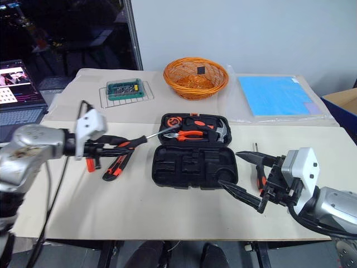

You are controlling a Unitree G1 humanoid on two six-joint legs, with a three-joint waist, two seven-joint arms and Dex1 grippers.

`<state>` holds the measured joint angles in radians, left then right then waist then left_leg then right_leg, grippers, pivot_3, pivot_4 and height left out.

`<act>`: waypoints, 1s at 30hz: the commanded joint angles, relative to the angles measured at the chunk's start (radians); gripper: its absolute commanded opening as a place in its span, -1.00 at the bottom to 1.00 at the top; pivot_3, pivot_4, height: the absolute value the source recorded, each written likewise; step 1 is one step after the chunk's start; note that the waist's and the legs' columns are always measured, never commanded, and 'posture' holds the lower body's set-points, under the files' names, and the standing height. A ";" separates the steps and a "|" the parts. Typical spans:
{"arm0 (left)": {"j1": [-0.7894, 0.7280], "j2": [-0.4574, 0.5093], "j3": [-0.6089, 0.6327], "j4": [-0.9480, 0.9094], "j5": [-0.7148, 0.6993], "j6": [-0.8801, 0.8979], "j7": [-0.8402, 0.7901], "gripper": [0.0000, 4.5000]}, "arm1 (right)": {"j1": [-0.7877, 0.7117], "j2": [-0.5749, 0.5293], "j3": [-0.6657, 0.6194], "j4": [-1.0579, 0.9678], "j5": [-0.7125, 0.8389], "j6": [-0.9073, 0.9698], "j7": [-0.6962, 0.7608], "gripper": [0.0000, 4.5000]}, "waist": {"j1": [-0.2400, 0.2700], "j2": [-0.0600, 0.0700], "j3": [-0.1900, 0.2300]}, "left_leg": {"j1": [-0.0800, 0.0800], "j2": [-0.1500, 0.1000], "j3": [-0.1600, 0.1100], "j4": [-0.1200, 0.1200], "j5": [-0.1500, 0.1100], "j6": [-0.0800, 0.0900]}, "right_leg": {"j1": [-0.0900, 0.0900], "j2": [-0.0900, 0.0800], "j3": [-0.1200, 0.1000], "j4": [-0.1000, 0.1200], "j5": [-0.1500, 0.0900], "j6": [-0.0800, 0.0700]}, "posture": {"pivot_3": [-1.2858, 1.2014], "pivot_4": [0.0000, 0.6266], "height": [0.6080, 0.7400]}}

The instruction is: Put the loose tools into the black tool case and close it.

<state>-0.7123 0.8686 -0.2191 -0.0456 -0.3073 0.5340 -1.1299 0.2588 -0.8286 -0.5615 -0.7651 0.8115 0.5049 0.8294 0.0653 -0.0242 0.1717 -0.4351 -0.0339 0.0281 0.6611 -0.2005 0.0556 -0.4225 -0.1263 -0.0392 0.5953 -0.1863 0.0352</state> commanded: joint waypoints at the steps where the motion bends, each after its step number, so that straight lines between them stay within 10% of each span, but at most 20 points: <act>1: -0.135 -0.077 -0.124 0.155 0.136 -0.115 -0.062 -0.60 | 0.052 -0.011 -0.135 -0.057 0.046 0.016 0.002 1.00 | -0.006 0.000 0.000 | -0.002 0.000 0.001 0.001 0.003 0.005 | 0.000 0.001 0.000 0.000 0.000 0.001 | 0.03 -0.52 1.00; 24: -0.398 -0.437 -0.288 0.758 0.477 -0.398 -0.069 -0.60 | 0.179 0.053 -0.215 -0.154 0.042 -0.009 -0.048 1.00 | -0.022 -0.001 0.001 | -0.005 0.002 0.001 0.013 0.004 0.015 | 0.000 0.001 0.001 0.001 0.002 0.018 | 0.03 -0.52 1.00; 28: -0.390 -0.419 -0.190 0.672 0.385 -0.342 -0.113 0.13 | 0.186 0.063 -0.202 -0.159 0.037 -0.017 -0.052 1.00 | -0.023 -0.001 0.001 | -0.006 0.002 0.001 0.016 0.003 0.016 | 0.000 -0.001 0.002 0.001 0.003 0.018 | 0.03 -0.52 1.00; 30: -0.370 -0.404 -0.131 0.597 0.319 -0.268 -0.145 0.13 | 0.191 0.072 -0.198 -0.160 0.033 -0.021 -0.051 1.00 | -0.024 -0.001 0.001 | -0.007 0.002 0.001 0.017 0.003 0.016 | 0.000 -0.002 0.002 0.001 0.003 0.018 | 0.03 -0.52 1.00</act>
<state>-1.0778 0.4450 -0.4267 0.6387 0.0804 0.2064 -1.2481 0.4475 -0.7649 -0.7535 -0.9035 0.8452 0.5164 0.7837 0.0409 -0.0256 0.1724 -0.4421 -0.0315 0.0292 0.6776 -0.1974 0.0714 -0.4227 -0.1284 -0.0376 0.5962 -0.1838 0.0528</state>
